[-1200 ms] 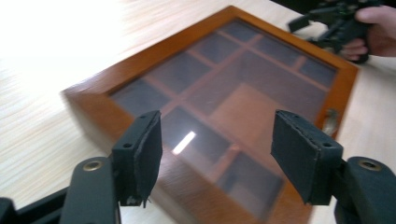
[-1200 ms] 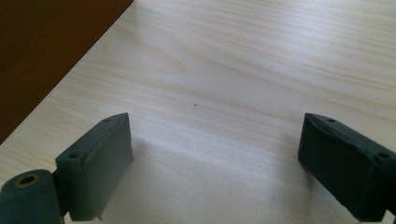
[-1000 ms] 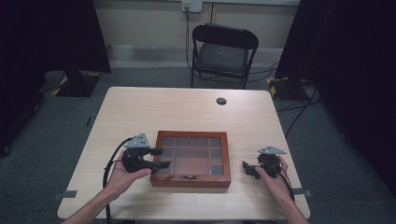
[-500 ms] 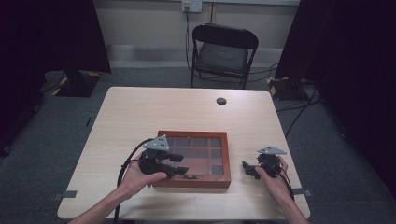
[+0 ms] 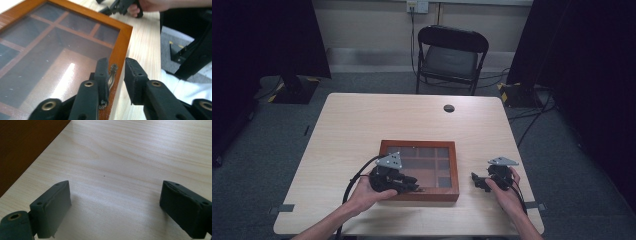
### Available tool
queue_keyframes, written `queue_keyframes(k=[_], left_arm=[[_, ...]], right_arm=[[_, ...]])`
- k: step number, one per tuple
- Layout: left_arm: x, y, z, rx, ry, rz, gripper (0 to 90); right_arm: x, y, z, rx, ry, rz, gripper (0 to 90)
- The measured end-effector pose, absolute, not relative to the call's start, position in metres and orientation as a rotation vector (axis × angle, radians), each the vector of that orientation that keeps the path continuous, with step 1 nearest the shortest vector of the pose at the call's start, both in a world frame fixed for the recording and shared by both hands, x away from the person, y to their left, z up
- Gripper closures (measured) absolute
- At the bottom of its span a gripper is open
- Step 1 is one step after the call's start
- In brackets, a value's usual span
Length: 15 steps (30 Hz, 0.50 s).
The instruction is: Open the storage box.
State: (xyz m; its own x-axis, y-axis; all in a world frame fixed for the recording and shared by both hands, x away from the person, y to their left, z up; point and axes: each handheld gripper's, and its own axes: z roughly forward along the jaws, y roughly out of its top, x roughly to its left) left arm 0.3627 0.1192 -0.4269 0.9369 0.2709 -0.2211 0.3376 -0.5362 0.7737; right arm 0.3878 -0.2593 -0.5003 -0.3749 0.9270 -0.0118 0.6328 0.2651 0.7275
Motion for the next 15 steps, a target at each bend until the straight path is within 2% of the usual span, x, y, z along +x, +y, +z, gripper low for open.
queue_keyframes(k=[8, 15], left_arm=[[0.364, 0.120, -0.437, 2.196, 0.457, -0.064, 72.7], [0.360, 0.115, -0.439, 2.205, 0.447, -0.030, 78.7]], right_arm=[[0.388, -0.259, -0.500, 1.410, 2.102, 0.898, 9.4], [0.388, -0.259, -0.500, 1.409, 2.103, 0.897, 9.4]])
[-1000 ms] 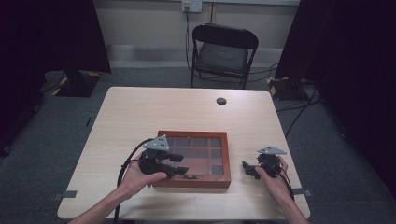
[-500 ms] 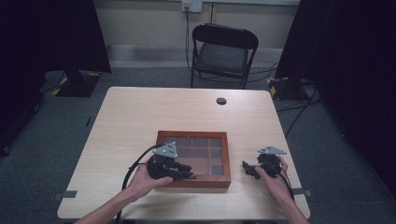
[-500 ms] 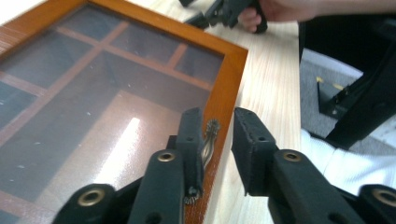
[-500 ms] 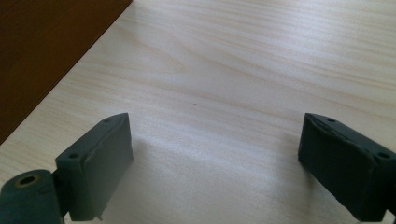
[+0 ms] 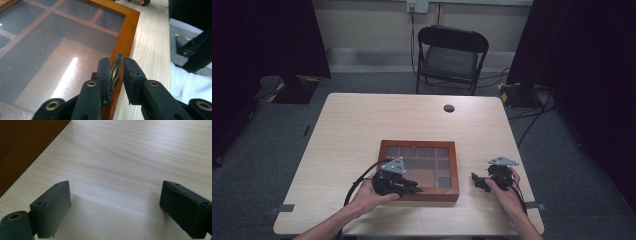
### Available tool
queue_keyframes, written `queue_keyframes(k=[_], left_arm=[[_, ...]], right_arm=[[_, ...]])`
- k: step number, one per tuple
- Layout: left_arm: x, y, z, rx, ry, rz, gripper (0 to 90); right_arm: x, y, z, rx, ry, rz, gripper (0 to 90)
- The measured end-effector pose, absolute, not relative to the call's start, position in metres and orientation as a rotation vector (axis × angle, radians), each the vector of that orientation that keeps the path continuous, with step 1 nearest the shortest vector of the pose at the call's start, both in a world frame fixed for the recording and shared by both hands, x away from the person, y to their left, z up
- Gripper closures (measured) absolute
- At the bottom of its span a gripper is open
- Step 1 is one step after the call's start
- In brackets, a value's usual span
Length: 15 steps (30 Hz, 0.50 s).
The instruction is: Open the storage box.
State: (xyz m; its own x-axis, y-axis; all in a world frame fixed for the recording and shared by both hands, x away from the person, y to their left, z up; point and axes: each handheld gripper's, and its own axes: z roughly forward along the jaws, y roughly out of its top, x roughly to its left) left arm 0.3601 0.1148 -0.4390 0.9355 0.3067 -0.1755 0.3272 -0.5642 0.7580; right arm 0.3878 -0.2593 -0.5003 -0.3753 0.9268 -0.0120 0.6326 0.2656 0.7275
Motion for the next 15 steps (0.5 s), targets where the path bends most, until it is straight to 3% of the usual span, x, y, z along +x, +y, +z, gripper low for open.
queue_keyframes(k=[15], left_arm=[[0.3580, 0.1111, -0.4405, 2.196, 0.434, -0.006, 80.1]], right_arm=[[0.3878, -0.2593, -0.5004, 1.409, 2.103, 0.897, 9.5]])
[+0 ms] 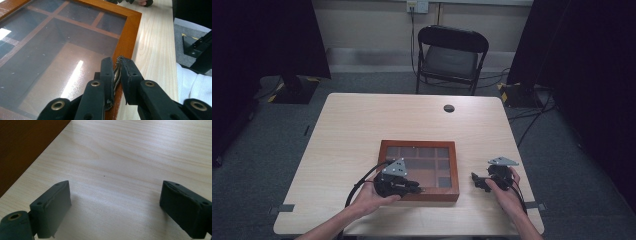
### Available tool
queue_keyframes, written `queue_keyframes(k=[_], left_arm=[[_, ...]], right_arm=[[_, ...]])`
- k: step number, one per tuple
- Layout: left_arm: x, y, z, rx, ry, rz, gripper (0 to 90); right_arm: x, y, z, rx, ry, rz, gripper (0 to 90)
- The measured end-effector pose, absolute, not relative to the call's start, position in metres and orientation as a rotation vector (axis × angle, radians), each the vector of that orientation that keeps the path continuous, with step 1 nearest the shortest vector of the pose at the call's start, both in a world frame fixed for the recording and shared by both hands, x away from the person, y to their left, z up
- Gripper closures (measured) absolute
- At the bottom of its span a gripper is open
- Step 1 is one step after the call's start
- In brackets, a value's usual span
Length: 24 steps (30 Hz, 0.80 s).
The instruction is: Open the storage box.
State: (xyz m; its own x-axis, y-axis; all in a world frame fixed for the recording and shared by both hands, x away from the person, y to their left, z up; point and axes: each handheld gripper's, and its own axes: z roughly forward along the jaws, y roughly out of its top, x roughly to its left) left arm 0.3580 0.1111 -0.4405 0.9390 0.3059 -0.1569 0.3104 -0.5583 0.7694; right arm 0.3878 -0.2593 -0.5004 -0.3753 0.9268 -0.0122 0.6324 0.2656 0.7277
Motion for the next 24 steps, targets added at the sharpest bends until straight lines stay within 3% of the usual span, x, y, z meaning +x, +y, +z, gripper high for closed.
queue_keyframes(k=[24], left_arm=[[0.362, 0.111, -0.424, 2.210, 0.464, -0.105, 81.1]], right_arm=[[0.388, -0.259, -0.500, 1.407, 2.105, 0.898, 9.5]])
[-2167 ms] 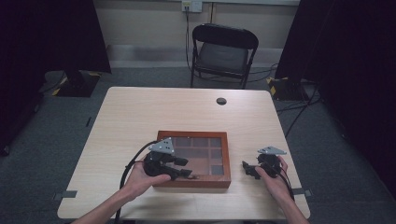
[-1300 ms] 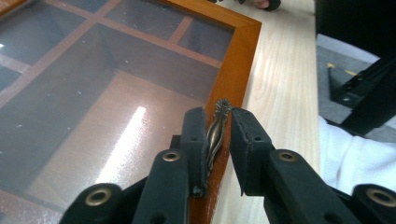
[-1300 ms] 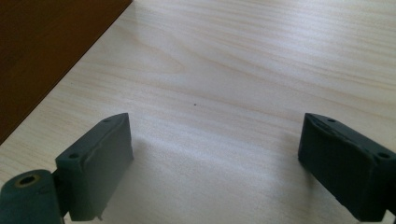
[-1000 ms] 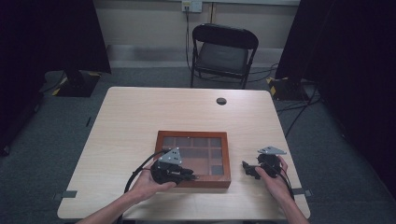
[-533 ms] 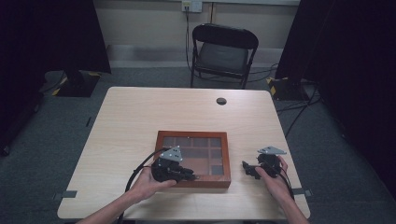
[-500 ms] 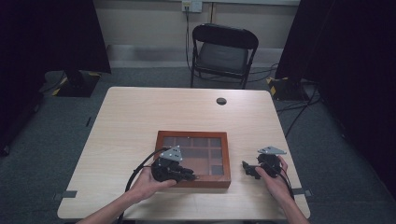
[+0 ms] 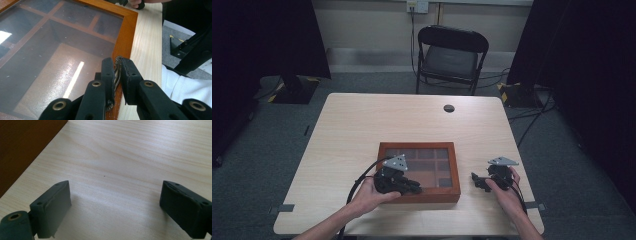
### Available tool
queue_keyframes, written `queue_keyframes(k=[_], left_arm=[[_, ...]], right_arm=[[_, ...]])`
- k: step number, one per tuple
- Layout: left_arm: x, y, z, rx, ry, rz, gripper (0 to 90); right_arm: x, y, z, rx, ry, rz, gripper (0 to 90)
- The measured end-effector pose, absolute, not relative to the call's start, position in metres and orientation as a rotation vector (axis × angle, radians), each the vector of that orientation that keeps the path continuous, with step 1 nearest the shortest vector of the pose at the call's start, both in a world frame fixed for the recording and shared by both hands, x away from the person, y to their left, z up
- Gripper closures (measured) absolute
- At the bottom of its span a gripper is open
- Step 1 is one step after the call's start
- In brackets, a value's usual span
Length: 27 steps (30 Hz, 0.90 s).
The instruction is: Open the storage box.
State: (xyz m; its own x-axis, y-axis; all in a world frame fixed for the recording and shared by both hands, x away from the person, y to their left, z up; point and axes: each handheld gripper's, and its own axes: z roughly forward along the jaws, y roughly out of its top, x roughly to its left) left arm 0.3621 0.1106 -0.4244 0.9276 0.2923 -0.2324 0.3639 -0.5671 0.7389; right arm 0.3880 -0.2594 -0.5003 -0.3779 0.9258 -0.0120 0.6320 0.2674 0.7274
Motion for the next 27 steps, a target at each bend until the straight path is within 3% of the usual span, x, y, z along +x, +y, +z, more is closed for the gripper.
queue_keyframes(k=[27], left_arm=[[0.370, 0.112, -0.393, 2.172, 0.480, -0.103, 81.1]], right_arm=[[0.388, -0.260, -0.500, 1.402, 2.108, 0.899, 9.4]])
